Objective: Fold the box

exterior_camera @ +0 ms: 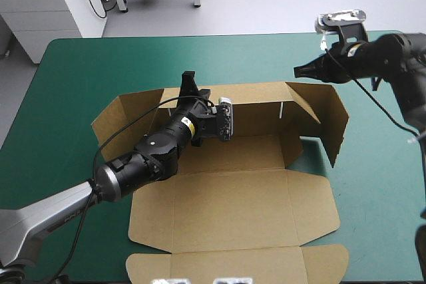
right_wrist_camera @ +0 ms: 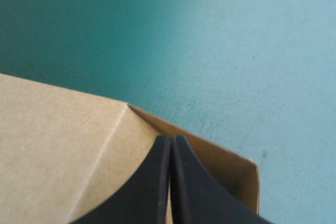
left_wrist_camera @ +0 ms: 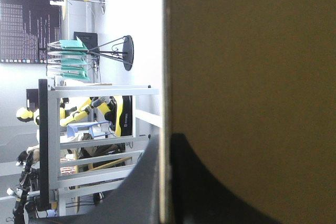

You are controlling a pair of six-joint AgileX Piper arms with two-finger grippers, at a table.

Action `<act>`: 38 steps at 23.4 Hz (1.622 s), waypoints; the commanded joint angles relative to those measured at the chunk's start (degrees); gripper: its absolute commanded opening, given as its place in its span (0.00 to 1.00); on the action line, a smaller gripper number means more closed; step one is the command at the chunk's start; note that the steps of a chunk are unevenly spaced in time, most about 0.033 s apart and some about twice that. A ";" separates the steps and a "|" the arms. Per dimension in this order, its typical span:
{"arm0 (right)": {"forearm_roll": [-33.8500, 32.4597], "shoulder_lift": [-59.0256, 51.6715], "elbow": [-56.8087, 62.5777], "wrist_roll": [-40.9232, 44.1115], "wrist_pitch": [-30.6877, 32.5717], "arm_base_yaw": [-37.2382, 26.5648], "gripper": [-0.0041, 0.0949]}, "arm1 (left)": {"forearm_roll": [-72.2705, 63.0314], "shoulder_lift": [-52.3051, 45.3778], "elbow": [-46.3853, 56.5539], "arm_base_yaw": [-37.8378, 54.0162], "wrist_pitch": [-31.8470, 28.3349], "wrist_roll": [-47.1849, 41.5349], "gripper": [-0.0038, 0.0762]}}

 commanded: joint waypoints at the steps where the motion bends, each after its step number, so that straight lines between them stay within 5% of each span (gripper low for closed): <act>1: 0.85 8.30 -13.83 0.34 6.05 0.12 0.03 | 3.25 -2.72 -1.61 -0.34 -0.33 -1.69 0.04; 5: -1.30 16.97 -22.74 5.03 8.80 0.12 0.03 | 3.62 -2.72 -1.61 -0.34 0.04 -1.91 0.04; 14: -1.38 21.25 -20.03 6.25 10.07 0.12 0.03 | 3.72 -2.72 -1.61 -0.34 2.84 -2.30 0.04; 34: 2.89 8.55 -0.44 -0.73 10.17 0.12 0.03 | 4.13 0.13 -1.61 -0.34 9.10 -4.21 0.04; 38: 8.79 8.03 0.13 -3.01 10.17 0.12 0.02 | 4.13 0.25 -2.77 0.29 12.42 -5.54 0.04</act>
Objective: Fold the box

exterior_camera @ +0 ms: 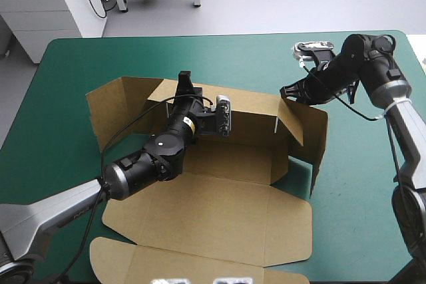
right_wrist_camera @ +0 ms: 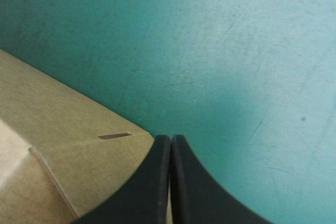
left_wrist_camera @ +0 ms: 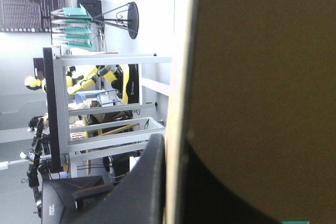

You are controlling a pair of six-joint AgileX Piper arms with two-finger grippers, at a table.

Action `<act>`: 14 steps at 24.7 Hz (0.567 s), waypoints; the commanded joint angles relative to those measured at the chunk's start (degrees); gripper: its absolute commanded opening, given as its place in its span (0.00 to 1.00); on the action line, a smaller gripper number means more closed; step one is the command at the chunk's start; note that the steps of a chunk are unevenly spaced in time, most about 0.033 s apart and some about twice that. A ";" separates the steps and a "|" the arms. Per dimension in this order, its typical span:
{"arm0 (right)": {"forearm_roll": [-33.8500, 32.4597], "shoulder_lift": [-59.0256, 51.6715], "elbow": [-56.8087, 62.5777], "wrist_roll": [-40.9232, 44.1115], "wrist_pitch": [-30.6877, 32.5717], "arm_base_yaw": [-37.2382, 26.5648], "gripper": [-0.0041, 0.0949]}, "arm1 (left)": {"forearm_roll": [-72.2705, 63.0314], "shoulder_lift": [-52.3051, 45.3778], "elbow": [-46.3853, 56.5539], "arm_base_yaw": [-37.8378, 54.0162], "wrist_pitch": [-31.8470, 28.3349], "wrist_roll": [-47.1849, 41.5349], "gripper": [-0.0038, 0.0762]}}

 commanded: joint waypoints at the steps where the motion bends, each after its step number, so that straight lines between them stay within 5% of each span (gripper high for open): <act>1: 3.95 -3.14 -1.02 -1.72 1.23 -0.09 0.02 | 1.08 -1.67 -2.57 0.96 4.91 -3.07 0.04; 14: 9.10 -3.29 -0.88 -6.22 1.23 -0.09 0.02 | 0.26 -0.22 -4.90 6.18 4.31 -5.89 0.04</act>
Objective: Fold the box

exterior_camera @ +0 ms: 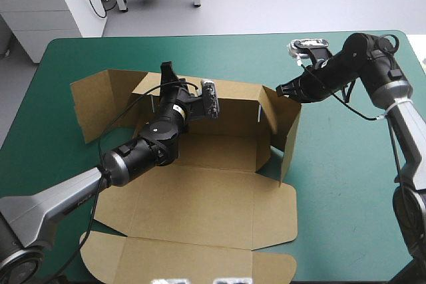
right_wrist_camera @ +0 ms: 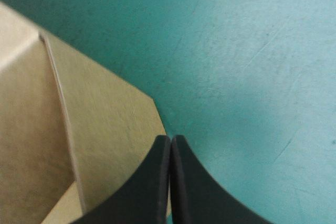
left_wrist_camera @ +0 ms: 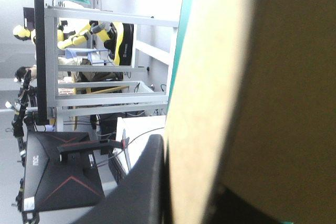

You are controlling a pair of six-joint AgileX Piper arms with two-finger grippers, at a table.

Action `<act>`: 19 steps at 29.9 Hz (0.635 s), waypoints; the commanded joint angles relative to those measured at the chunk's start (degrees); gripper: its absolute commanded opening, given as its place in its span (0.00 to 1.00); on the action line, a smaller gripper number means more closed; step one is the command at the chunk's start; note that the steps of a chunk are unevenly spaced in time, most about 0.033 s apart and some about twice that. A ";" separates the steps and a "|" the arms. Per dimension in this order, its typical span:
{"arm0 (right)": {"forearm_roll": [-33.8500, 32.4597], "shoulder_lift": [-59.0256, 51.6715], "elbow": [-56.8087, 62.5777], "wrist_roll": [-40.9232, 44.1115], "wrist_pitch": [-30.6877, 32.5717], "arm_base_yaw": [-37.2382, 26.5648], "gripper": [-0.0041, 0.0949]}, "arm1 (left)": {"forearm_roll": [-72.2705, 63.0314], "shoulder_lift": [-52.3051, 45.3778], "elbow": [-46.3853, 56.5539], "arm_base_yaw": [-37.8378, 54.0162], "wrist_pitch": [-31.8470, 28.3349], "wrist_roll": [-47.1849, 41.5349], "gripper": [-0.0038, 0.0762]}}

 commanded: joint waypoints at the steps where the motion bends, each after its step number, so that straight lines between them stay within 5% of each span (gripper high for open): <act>1: 4.94 -2.93 -1.00 -2.00 2.09 -0.09 0.02 | 1.84 -2.27 -2.34 0.88 1.64 -2.59 0.04; 12: 12.94 -3.48 1.52 -8.07 -2.48 0.81 0.02 | 1.62 -2.27 -2.34 0.92 0.24 -2.59 0.04; 19: 14.23 -8.63 15.65 -14.68 -17.17 4.34 0.02 | 1.62 -2.27 -2.34 0.92 1.14 -2.59 0.04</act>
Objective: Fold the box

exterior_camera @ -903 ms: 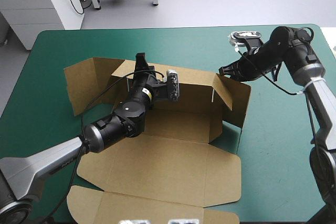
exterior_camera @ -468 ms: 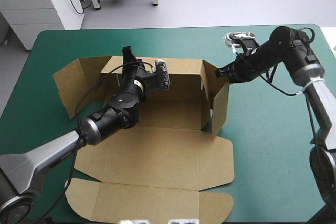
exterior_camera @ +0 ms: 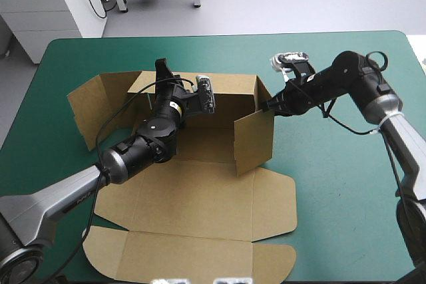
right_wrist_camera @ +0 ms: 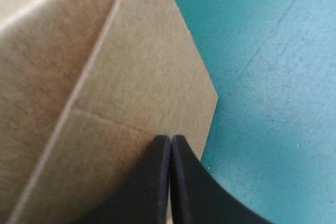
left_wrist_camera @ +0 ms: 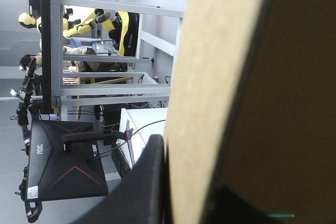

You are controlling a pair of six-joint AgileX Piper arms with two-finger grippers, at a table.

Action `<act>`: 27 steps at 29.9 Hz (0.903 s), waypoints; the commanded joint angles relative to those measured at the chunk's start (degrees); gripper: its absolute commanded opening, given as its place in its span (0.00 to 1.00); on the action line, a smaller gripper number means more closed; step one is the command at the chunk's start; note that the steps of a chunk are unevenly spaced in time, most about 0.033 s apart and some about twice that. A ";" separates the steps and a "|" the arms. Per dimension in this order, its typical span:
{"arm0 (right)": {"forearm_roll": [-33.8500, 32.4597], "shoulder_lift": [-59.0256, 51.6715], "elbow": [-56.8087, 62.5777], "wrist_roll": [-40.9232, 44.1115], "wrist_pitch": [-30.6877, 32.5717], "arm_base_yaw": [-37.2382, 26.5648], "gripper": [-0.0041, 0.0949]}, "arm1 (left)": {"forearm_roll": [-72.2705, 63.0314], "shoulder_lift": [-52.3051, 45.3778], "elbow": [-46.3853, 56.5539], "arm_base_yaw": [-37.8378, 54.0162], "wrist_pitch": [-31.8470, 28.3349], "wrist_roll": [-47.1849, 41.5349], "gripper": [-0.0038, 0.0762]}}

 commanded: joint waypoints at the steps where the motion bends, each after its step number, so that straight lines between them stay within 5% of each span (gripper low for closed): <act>1: 4.35 -6.77 6.28 -5.62 -10.78 1.35 0.02 | 0.89 -2.29 -1.86 -0.03 0.84 -1.96 0.04; 8: 12.93 -17.45 21.93 -21.33 -27.16 1.83 0.02 | -3.89 -2.29 -1.86 -0.03 -1.16 3.74 0.07; 12: 27.15 -20.52 31.02 -34.92 -35.27 1.83 0.02 | -4.34 -2.29 -1.86 -0.03 -2.17 4.13 0.07; 17: 49.73 -23.67 39.95 -60.40 -38.09 1.83 0.02 | -4.34 -2.29 -1.86 -0.03 -2.17 4.38 0.07; 20: 59.35 -24.47 42.88 -68.53 -37.87 1.83 0.02 | -4.20 -1.78 -1.86 -0.03 -1.93 4.79 0.07; 27: 60.64 -24.34 43.97 -67.46 -34.68 1.96 0.02 | -3.99 0.99 -1.86 0.06 1.03 5.77 0.07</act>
